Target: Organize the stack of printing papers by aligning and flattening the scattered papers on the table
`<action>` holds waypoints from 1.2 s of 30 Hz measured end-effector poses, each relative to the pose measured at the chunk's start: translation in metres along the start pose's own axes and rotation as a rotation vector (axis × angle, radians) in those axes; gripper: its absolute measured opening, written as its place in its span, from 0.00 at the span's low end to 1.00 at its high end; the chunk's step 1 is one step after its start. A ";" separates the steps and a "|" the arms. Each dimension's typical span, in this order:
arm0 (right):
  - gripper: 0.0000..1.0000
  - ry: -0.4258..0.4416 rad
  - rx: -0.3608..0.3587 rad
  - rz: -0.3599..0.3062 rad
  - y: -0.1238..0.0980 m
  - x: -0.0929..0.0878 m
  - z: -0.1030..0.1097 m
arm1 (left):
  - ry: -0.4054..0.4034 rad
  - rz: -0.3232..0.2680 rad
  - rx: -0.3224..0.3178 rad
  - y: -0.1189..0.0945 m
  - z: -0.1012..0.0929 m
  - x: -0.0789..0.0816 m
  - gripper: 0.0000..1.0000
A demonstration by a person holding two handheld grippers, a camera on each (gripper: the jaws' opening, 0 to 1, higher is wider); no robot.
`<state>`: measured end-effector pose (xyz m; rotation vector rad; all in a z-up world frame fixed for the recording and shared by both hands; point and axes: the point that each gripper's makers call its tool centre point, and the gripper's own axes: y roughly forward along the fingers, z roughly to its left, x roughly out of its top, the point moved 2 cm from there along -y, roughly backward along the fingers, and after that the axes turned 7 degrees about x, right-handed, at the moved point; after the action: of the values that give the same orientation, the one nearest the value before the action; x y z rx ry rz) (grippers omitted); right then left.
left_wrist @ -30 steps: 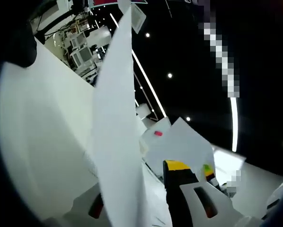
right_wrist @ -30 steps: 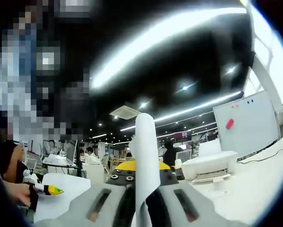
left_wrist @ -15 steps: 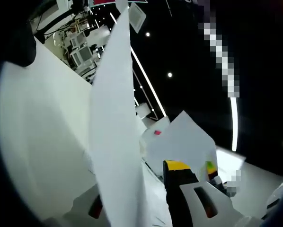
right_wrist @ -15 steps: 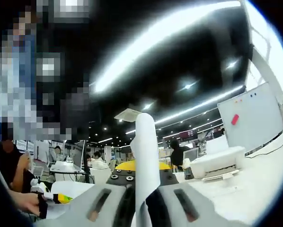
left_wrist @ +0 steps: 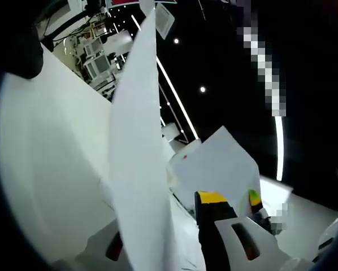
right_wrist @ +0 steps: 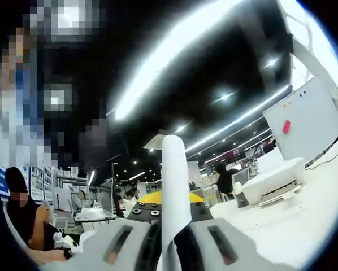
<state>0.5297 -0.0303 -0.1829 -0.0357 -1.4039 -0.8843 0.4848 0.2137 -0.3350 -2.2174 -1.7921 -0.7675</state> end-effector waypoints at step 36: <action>0.00 0.349 0.123 -0.032 0.021 -0.022 0.027 | 0.002 0.009 -0.002 0.001 0.000 -0.001 0.23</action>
<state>0.5206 0.0093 -0.1860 0.2260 -1.1303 -0.7855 0.4855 0.2126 -0.3354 -2.2228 -1.7804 -0.7696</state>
